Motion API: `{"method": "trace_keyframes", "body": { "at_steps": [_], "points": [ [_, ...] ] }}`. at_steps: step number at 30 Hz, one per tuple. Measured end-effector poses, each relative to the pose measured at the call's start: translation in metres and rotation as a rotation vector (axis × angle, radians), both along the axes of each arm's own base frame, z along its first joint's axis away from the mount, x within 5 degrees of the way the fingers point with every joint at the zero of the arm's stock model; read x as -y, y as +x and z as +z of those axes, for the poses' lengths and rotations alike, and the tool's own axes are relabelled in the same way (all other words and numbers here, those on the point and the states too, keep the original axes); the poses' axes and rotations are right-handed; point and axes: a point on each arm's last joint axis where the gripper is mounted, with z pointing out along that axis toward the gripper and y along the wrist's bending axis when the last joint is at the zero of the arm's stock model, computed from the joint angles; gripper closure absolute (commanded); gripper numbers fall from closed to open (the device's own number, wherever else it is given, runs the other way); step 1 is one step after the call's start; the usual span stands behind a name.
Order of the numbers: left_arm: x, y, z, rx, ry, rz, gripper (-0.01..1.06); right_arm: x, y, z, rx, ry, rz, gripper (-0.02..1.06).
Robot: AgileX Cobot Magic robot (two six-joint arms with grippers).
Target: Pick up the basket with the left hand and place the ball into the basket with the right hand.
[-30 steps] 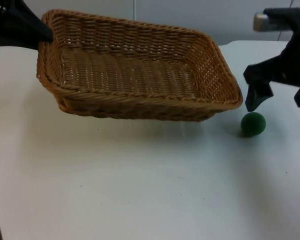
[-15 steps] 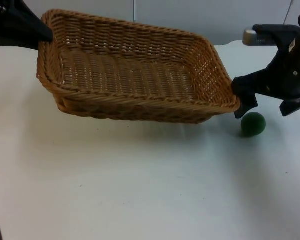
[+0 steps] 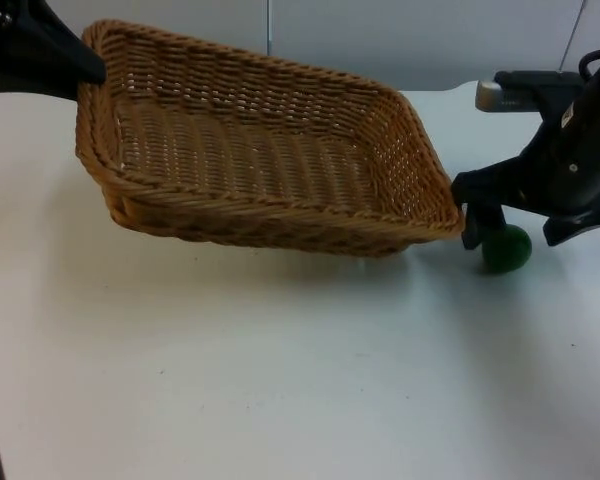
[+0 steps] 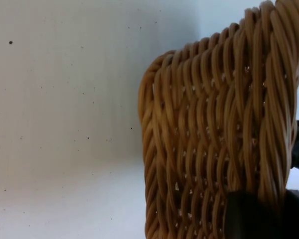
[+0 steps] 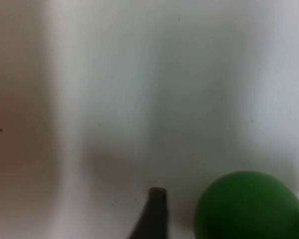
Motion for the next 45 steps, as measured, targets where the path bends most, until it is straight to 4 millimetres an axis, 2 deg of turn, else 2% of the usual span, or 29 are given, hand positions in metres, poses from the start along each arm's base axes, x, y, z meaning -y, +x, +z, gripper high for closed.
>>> {"method": "trace_keyframes", "body": {
  "at_steps": [2, 4, 5, 8, 9, 11, 12, 13, 16, 18, 22, 25, 26, 28, 30, 31, 33, 36, 37, 40, 41, 42, 45],
  "points": [
    [0.000, 0.000, 0.000, 0.000, 0.000, 0.000, 1.05, 0.000, 0.000, 0.000, 0.002, 0.003, -0.007, 0.54],
    [0.000, 0.000, 0.000, 0.000, 0.000, 0.000, 1.05, -0.001, 0.000, 0.000, 0.000, 0.012, -0.019, 0.63],
    [0.000, 0.000, 0.000, 0.000, 0.000, 0.000, 1.05, -0.001, 0.000, 0.000, -0.003, 0.016, -0.023, 0.63],
    [0.000, 0.000, 0.000, 0.000, 0.000, 0.000, 1.05, -0.001, 0.000, 0.000, -0.009, 0.018, -0.026, 0.75],
    [0.000, 0.000, 0.000, 0.000, 0.000, 0.000, 1.05, -0.001, -0.001, 0.000, -0.017, 0.019, -0.029, 0.75],
    [0.000, 0.000, 0.000, 0.000, 0.000, 0.000, 1.05, -0.001, -0.001, 0.000, -0.020, 0.018, -0.029, 0.82],
    [0.000, 0.000, 0.000, 0.000, 0.000, 0.000, 1.05, -0.001, -0.001, 0.000, -0.020, 0.018, -0.029, 0.88],
    [0.000, 0.000, 0.000, 0.000, 0.000, 0.000, 1.05, -0.001, -0.001, 0.000, -0.020, 0.018, -0.029, 0.88],
    [0.000, 0.000, 0.000, 0.000, 0.000, 0.000, 1.05, -0.001, 0.000, 0.002, -0.017, 0.007, -0.018, 1.04],
    [0.000, 0.000, 0.000, 0.000, 0.000, 0.000, 1.05, 0.001, 0.007, 0.008, -0.011, -0.015, -0.019, 1.05],
    [0.000, 0.000, 0.000, 0.000, 0.000, 0.000, 1.05, 0.005, 0.022, 0.029, 0.028, -0.063, -0.019, 1.05],
    [0.000, 0.000, 0.000, 0.000, 0.000, 0.000, 1.05, 0.006, 0.040, 0.065, 0.103, -0.101, -0.011, 1.05],
    [0.000, 0.000, 0.000, 0.000, 0.000, 0.000, 1.05, 0.006, 0.040, 0.065, 0.103, -0.101, -0.011, 1.05],
    [0.000, 0.000, 0.000, 0.000, 0.000, 0.000, 1.05, 0.005, 0.050, 0.101, 0.174, -0.097, -0.020, 1.05],
    [0.000, 0.000, 0.000, 0.000, 0.000, 0.000, 1.05, 0.003, 0.053, 0.126, 0.210, -0.089, -0.026, 1.05],
    [0.000, 0.000, 0.000, 0.000, 0.000, 0.000, 1.05, 0.003, 0.053, 0.126, 0.210, -0.089, -0.026, 1.05],
    [0.000, 0.000, 0.000, 0.000, 0.000, 0.000, 1.05, -0.006, 0.052, 0.148, 0.232, -0.049, -0.005, 1.05],
    [0.000, 0.000, 0.000, 0.000, 0.000, 0.000, 1.05, -0.035, 0.044, 0.164, 0.214, 0.086, 0.080, 1.05],
    [0.000, 0.000, 0.000, 0.000, 0.000, 0.000, 1.05, -0.035, 0.044, 0.164, 0.214, 0.086, 0.080, 1.05],
    [0.000, 0.000, 0.000, 0.000, 0.000, 0.000, 1.05, -0.071, 0.032, 0.170, 0.193, 0.207, 0.187, 1.05],
    [0.000, 0.000, 0.000, 0.000, 0.000, 0.000, 1.05, -0.080, 0.028, 0.171, 0.188, 0.231, 0.211, 1.05],
    [0.000, 0.000, 0.000, 0.000, 0.000, 0.000, 1.05, -0.080, 0.028, 0.171, 0.188, 0.231, 0.211, 1.05],
    [0.000, 0.000, 0.000, 0.000, 0.000, 0.000, 1.05, -0.108, 0.017, 0.173, 0.195, 0.284, 0.279, 1.05]
  ]
}}
